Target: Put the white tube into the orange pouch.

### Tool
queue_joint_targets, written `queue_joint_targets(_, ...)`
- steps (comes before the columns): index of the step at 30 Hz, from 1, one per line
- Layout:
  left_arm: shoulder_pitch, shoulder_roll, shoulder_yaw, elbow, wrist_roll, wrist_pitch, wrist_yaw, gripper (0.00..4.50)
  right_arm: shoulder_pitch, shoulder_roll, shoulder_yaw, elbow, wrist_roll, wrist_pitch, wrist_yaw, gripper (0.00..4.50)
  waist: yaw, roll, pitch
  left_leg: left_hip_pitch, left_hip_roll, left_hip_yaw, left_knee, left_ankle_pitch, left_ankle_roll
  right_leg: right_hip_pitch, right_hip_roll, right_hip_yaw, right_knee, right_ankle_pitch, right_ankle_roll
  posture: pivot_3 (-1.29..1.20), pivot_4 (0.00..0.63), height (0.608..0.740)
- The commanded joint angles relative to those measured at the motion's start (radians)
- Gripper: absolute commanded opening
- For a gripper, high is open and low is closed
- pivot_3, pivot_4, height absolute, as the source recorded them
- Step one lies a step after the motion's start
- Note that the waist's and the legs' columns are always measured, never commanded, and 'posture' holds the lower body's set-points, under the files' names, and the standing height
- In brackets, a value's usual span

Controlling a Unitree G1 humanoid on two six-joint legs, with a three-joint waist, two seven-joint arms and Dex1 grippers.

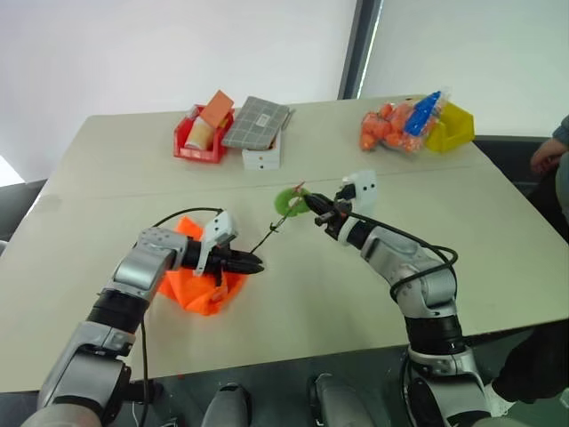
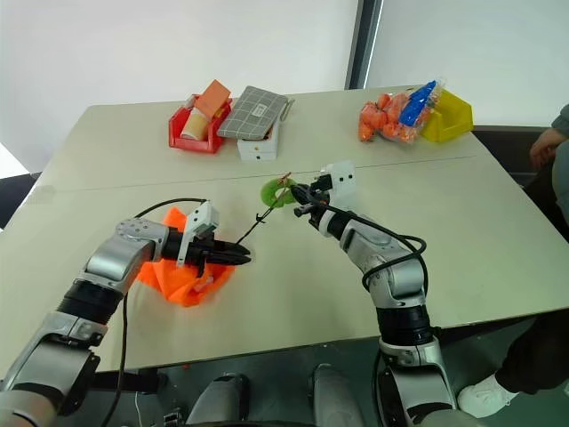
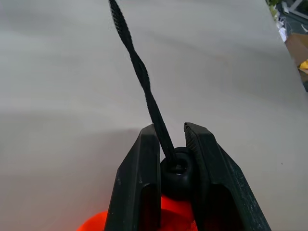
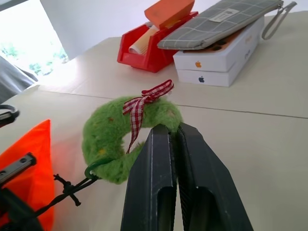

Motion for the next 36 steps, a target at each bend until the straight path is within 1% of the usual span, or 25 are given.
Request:
queue_joint_targets(1, 0.032, 0.026, 0.009, -0.015, 0.004, 0.021, 0.012, 0.28, -0.047, -0.007, -0.071, 0.001, -0.014, -0.064, -0.041, 0.0, 0.001, 0.0, 0.0, 0.0, 0.0, 0.0, 0.0, 0.0, 0.0, 0.0, 0.0, 0.0, 0.0, 0.0, 0.0, 0.0, 0.15, 0.74)
queue_joint_targets(8, 0.059, 0.043, 0.01, -0.034, 0.006, 0.031, 0.029, 0.28, -0.055, -0.006, -0.074, 0.032, -0.024, -0.097, -0.071, 0.0, -0.001, 0.0, 0.0, 0.0, 0.0, 0.0, 0.0, 0.0, 0.0, 0.0, 0.0, 0.0, 0.0, 0.0, 0.0, 0.0, 0.15, 0.74)
queue_joint_targets(11, 0.14, 0.115, 0.002, -0.086, 0.019, 0.022, 0.0, 0.28, -0.056, -0.024, -0.086, 0.07, -0.066, -0.119, -0.122, 0.0, -0.008, 0.001, 0.0, 0.0, 0.0, 0.0, 0.0, 0.0, 0.0, 0.0, 0.0, 0.0, 0.0, 0.0, 0.0, 0.0, 0.15, 0.74)
queue_joint_targets(13, 0.16, 0.132, 0.0, -0.102, 0.016, 0.022, 0.004, 0.28, -0.053, -0.03, -0.076, 0.083, -0.081, -0.127, -0.131, 0.0, -0.009, 0.001, 0.0, 0.001, 0.0, 0.0, -0.001, 0.0, 0.0, 0.0, 0.0, 0.0, 0.0, 0.0, 0.0, 0.0, 0.15, 0.74)
queue_joint_targets(23, 0.158, 0.103, 0.041, -0.142, -0.058, 0.078, 0.051, 0.28, -0.041, -0.029, -0.012, 0.085, -0.115, -0.134, -0.091, 0.0, -0.012, 0.003, 0.0, 0.001, 0.0, 0.0, 0.0, 0.0, 0.0, 0.0, 0.0, 0.0, 0.001, 0.0, 0.0, 0.0, 0.15, 0.74)
queue_joint_targets(25, 0.139, 0.077, 0.075, -0.127, -0.095, 0.105, 0.074, 0.28, -0.039, -0.025, -0.004, 0.082, -0.118, -0.134, -0.086, 0.0, -0.012, 0.003, 0.0, 0.001, 0.0, 0.0, 0.0, 0.0, 0.0, 0.0, 0.0, 0.0, 0.001, 0.0, 0.0, 0.0, 0.15, 0.74)
queue_joint_targets(26, 0.124, 0.064, 0.095, -0.118, -0.122, 0.133, 0.082, 1.31, -0.039, -0.023, -0.002, 0.081, -0.12, -0.135, -0.085, 0.0, -0.011, 0.003, 0.0, 0.001, 0.0, 0.0, 0.0, 0.0, 0.0, 0.0, 0.0, 0.0, 0.001, 0.0, 0.0, 0.0, 0.15, 0.74)
queue_joint_targets(27, 0.114, 0.058, 0.108, -0.115, -0.14, 0.151, 0.083, 1.62, -0.039, -0.021, 0.001, 0.081, -0.122, -0.136, -0.084, 0.0, -0.01, 0.003, 0.0, 0.001, 0.0, 0.0, 0.0, 0.0, 0.0, 0.0, 0.0, 0.0, 0.001, 0.0, 0.0, 0.0, 0.15, 0.74)
queue_joint_targets(29, 0.102, 0.054, 0.118, -0.116, -0.146, 0.159, 0.095, 2.66, -0.04, -0.018, 0.004, 0.079, -0.127, -0.14, -0.08, 0.0, -0.01, 0.003, 0.0, 0.001, 0.0, 0.0, 0.0, 0.0, 0.0, 0.0, 0.0, 0.0, 0.001, 0.0, 0.0, 0.0, 0.15, 0.74)
queue_joint_targets(31, 0.083, 0.064, 0.144, -0.099, -0.156, 0.165, 0.105, 3.58, -0.042, -0.013, 0.007, 0.067, -0.126, -0.146, -0.071, 0.0, -0.01, 0.003, 0.0, 0.001, 0.0, 0.0, 0.0, 0.0, 0.0, 0.0, 0.0, 0.0, 0.001, 0.0, 0.001, 0.0, 0.15, 0.74)
queue_joint_targets(36, -0.011, 0.105, 0.301, 0.032, -0.262, 0.244, 0.114, 3.58, -0.054, 0.006, 0.001, 0.02, -0.104, -0.153, -0.055, 0.0, -0.01, 0.002, 0.0, 0.001, 0.0, 0.0, 0.0, 0.0, 0.001, -0.001, 0.001, 0.0, 0.002, 0.0, 0.001, 0.0, 0.15, 0.74)
